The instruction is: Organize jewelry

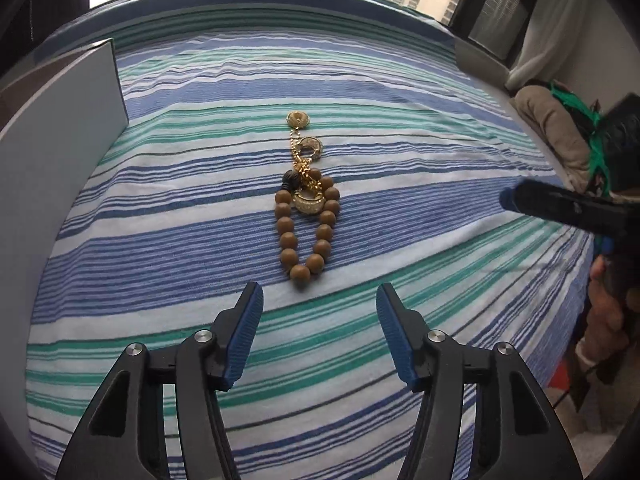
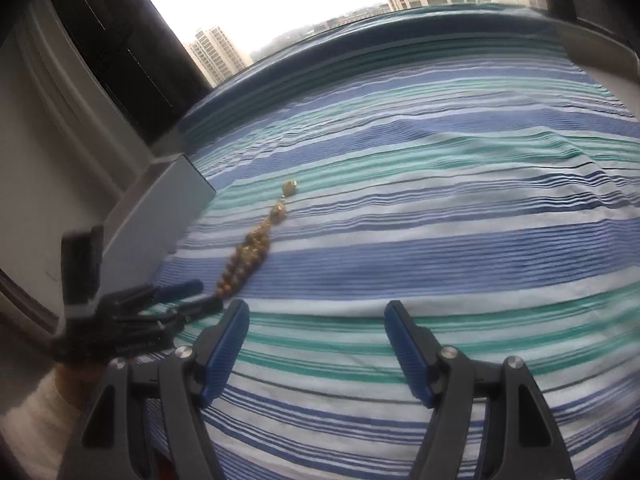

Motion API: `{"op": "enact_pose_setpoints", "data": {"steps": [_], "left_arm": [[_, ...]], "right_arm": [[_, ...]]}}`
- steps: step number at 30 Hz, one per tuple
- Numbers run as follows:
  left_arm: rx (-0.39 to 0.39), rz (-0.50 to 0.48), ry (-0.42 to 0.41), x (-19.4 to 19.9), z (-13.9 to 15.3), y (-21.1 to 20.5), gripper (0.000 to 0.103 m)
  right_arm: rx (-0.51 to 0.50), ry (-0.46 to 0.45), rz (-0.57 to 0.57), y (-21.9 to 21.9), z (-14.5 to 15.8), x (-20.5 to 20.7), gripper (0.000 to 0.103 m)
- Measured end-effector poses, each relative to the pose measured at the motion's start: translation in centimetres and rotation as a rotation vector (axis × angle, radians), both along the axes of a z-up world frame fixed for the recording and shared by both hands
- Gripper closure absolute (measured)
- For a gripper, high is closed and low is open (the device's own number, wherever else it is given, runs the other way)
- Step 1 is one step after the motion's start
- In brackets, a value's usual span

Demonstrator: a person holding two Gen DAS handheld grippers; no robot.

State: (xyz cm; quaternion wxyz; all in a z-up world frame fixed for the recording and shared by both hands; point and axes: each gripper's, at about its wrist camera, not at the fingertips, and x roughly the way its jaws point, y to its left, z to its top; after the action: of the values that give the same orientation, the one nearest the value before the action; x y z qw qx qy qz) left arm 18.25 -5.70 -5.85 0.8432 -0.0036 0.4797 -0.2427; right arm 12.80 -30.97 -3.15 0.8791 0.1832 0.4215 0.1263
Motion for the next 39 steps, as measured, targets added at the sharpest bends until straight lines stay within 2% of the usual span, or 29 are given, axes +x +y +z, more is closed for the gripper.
{"op": "enact_pose_setpoints", "data": {"steps": [2,5,6,8,10,13,14,17,18,21,25,29,39], "left_arm": [[-0.011,0.006,0.001,-1.0,0.2,0.6,0.042],[-0.032,0.019,-0.006,-2.6,0.7,1.4,0.042],[-0.043,0.027,-0.007,-3.0,0.8,1.9,0.04],[-0.068,0.048,-0.006,-3.8,1.1,2.9,0.039],[-0.082,0.064,-0.006,-4.4,1.2,4.0,0.038],[-0.081,0.082,-0.01,-4.8,1.4,4.6,0.038],[-0.07,0.091,-0.011,-4.9,1.3,4.7,0.038],[-0.003,0.122,-0.012,-4.9,1.3,4.6,0.038],[0.024,0.132,-0.019,-4.9,1.4,4.4,0.038],[0.08,0.164,-0.024,-4.9,1.4,4.6,0.038],[0.121,0.192,-0.032,-4.9,1.4,4.8,0.038],[0.168,0.195,-0.056,-4.9,1.8,4.3,0.038],[0.244,0.171,-0.096,-4.1,2.5,3.0,0.034]], "right_arm": [[0.036,0.041,0.048,1.8,-0.2,3.7,0.032],[0.099,0.149,0.111,4.5,-1.3,9.3,0.048],[0.124,0.196,0.102,4.9,-2.0,11.0,0.058],[0.129,0.281,0.102,6.1,-3.3,13.5,0.06],[0.097,0.356,0.092,7.0,-4.5,15.2,0.067],[0.065,0.385,0.062,7.7,-5.5,16.4,0.069],[0.063,0.388,0.062,7.6,-5.6,16.8,0.071],[0.016,0.414,0.064,8.8,-5.9,17.4,0.086],[-0.031,0.407,0.06,9.4,-5.9,17.6,0.095],[-0.137,0.369,0.088,10.5,-5.0,17.6,0.099],[-0.121,0.236,0.104,10.1,-2.1,15.6,0.099],[-0.103,0.146,0.126,9.9,0.8,13.9,0.099],[-0.084,0.028,0.133,8.6,5.2,11.2,0.099]]}}
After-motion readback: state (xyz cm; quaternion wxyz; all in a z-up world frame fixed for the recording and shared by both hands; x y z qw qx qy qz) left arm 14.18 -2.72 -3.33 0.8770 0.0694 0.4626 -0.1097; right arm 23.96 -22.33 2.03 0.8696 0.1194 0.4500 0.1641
